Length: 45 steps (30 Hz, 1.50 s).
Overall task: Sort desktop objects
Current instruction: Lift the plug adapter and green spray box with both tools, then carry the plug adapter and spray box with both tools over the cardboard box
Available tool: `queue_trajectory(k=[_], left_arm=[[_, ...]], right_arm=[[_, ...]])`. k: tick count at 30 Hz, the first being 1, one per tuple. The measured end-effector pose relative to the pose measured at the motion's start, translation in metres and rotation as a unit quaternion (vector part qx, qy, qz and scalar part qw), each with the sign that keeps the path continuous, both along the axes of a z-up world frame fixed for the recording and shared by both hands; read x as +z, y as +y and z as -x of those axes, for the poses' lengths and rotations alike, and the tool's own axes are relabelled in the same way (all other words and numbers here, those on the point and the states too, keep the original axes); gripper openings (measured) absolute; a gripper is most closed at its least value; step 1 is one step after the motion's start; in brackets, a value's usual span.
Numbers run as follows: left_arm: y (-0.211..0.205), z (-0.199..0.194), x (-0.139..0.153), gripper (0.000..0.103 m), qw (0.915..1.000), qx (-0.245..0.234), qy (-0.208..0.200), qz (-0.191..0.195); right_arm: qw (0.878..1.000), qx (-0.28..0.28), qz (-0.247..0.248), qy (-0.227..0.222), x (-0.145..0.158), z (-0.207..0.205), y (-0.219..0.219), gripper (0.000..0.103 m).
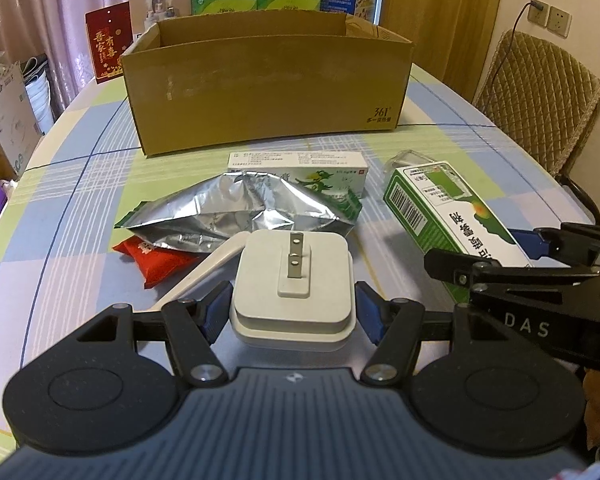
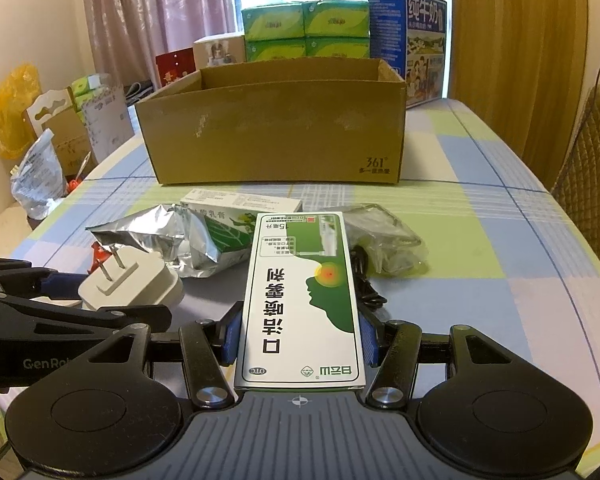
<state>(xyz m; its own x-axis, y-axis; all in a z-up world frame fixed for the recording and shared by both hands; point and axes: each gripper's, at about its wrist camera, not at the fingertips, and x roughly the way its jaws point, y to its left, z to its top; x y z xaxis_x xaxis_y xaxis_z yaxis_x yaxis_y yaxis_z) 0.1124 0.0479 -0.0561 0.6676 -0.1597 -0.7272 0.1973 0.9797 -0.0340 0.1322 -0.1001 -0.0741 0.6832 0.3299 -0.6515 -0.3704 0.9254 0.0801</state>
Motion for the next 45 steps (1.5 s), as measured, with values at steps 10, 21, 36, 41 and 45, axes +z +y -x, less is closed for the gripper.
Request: queue_trajectory(k=[10, 21, 36, 41, 45], left_arm=[[-0.004, -0.003, 0.005, 0.061, 1.0000, 0.000, -0.005, 0.003], [0.002, -0.007, 0.012, 0.061, 0.9997, 0.013, -0.014, 0.013], [0.008, -0.021, 0.047, 0.061, 0.9984, 0.023, -0.048, 0.020], [0.010, -0.040, 0.074, 0.061, 0.9969, 0.022, -0.073, 0.021], [0.018, -0.067, 0.093, 0.061, 0.9952, 0.023, -0.091, 0.024]], right_arm=[[1.000, -0.009, -0.007, 0.000, 0.004, -0.002, -0.007, 0.053], [1.000, -0.010, -0.015, 0.001, 0.009, -0.005, -0.008, 0.053], [1.000, -0.003, -0.023, -0.006, 0.033, -0.022, -0.006, 0.053], [0.999, 0.004, -0.020, -0.030, 0.059, -0.043, -0.007, 0.053], [0.998, 0.012, -0.018, -0.052, 0.083, -0.069, -0.004, 0.053]])
